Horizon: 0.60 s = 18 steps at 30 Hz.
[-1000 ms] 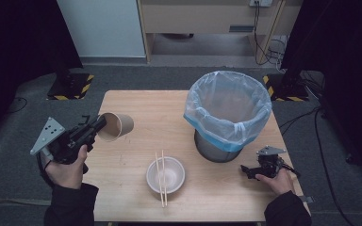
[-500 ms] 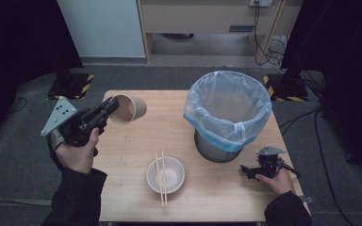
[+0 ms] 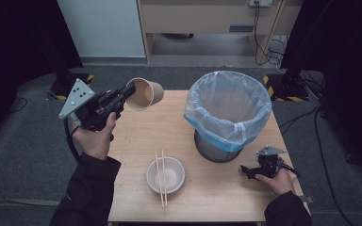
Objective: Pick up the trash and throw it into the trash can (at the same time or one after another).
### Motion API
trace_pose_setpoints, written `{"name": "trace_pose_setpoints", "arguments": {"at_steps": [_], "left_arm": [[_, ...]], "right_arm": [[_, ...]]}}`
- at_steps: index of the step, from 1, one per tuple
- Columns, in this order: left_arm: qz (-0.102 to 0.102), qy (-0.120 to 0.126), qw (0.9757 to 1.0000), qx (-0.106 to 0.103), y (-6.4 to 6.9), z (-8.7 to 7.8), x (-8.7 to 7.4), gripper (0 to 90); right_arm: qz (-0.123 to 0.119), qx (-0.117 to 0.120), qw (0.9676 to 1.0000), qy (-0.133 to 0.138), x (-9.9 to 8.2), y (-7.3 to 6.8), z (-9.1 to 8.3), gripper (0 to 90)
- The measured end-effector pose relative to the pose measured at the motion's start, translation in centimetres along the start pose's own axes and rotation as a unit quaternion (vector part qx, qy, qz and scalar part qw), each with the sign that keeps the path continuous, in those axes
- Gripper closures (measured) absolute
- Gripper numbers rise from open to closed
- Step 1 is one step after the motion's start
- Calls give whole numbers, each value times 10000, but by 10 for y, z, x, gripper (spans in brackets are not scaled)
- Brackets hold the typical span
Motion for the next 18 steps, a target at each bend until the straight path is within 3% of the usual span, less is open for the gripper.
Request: {"name": "trace_pose_setpoints", "arguments": {"at_steps": [9,18], "left_arm": [[61,149,9998,-146,15,22,14,834],[75,175,9994,-305,32,45,17,834]], "right_arm": [[8,-3,10000,4,0,0,0,7],[-5,-9,10000,11,0,0,0,6]]}}
Point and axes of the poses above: each handheld gripper's, and its own axes: z roughly forward along the jaws, x roughly out of its top, y roughly to its right, the point moved 9 cm from there along z, roughly forward along the jaws, and after that the axes turned 5 degrees about y, right-handed, at the moved point
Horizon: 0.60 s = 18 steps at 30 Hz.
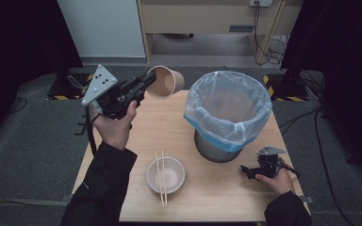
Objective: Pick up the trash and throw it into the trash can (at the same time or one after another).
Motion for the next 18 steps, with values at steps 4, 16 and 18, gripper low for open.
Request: {"name": "trace_pose_setpoints", "arguments": {"at_steps": [4,16,18], "left_arm": [[37,-7,9999,-118,12,15,1,833],[-8,-105,9991,-405,43,60,-12,833],[-9,-122,9990,-422,45,63,-13,834]], "right_arm": [[0,5,10000,4,0,0,0,6],[-18,1,10000,6,0,0,0,7],[-26,4,10000,5,0,0,0,6]]}}
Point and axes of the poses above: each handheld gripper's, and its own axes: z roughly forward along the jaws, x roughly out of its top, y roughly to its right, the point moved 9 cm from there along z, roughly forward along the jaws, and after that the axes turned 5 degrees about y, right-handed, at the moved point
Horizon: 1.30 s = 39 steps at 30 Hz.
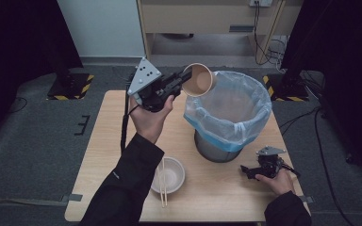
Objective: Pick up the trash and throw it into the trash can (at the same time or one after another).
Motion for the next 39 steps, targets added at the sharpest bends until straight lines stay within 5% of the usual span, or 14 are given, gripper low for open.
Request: {"name": "trace_pose_setpoints", "arguments": {"at_steps": [19,23,29,39], "left_arm": [[-105,-518,9985,-110,18,59,-47,830],[-119,-707,9973,-181,20,71,-62,754],[-179,-648,9975,-216,21,63,-62,702],[168,-543,9984,-65,15,6,-44,524]], "right_arm": [[8,4,10000,-10,0,-1,0,7],[25,6,10000,-3,0,-1,0,7],[-14,33,10000,10,0,-2,0,7],[-19,37,10000,10,0,-2,0,6]]}}
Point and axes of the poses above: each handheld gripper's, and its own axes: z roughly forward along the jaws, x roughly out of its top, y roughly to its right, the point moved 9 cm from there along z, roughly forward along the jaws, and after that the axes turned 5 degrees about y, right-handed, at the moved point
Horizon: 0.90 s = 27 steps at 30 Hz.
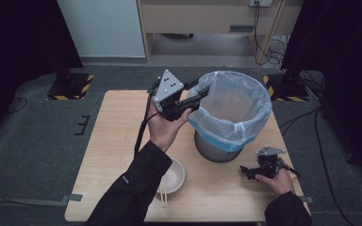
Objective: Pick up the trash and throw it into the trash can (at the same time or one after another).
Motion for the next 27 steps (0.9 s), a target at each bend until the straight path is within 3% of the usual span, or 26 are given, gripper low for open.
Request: {"name": "trace_pose_setpoints", "arguments": {"at_steps": [1,4,8,10,12,16,18,23,24,26,27], "left_arm": [[0,0,10000,0,0,0,0,505],[89,-39,9998,154,-4,-27,-7,462],[121,-97,9995,287,-8,-46,-19,427],[31,-250,9989,396,-12,-64,-36,408],[47,-242,9988,433,-14,-69,-40,394],[-75,-482,9967,644,-20,-92,-72,377],[-40,-647,9953,723,-23,-101,-88,367],[-262,-1162,9898,787,-23,-124,-134,345],[-359,-1311,9873,825,-23,-132,-151,341],[-397,-1385,9861,832,-23,-135,-159,338],[-453,-1535,9835,838,-21,-139,-173,336]], "right_arm": [[0,0,10000,0,0,0,0,6],[2,-1,10000,0,0,0,0,6],[1,-1,10000,-1,0,0,0,7],[1,-1,10000,-2,0,0,0,6],[10,3,10000,-19,0,-1,0,7],[-8,12,10000,-27,-1,-1,0,6],[-8,10,10000,-27,-1,-1,0,7],[-12,5,10000,-27,-1,-1,-1,6],[-4,2,10000,-19,0,-1,0,6],[-9,2,10000,-18,0,-1,0,6],[-2,2,10000,-19,-1,-2,0,7]]}}
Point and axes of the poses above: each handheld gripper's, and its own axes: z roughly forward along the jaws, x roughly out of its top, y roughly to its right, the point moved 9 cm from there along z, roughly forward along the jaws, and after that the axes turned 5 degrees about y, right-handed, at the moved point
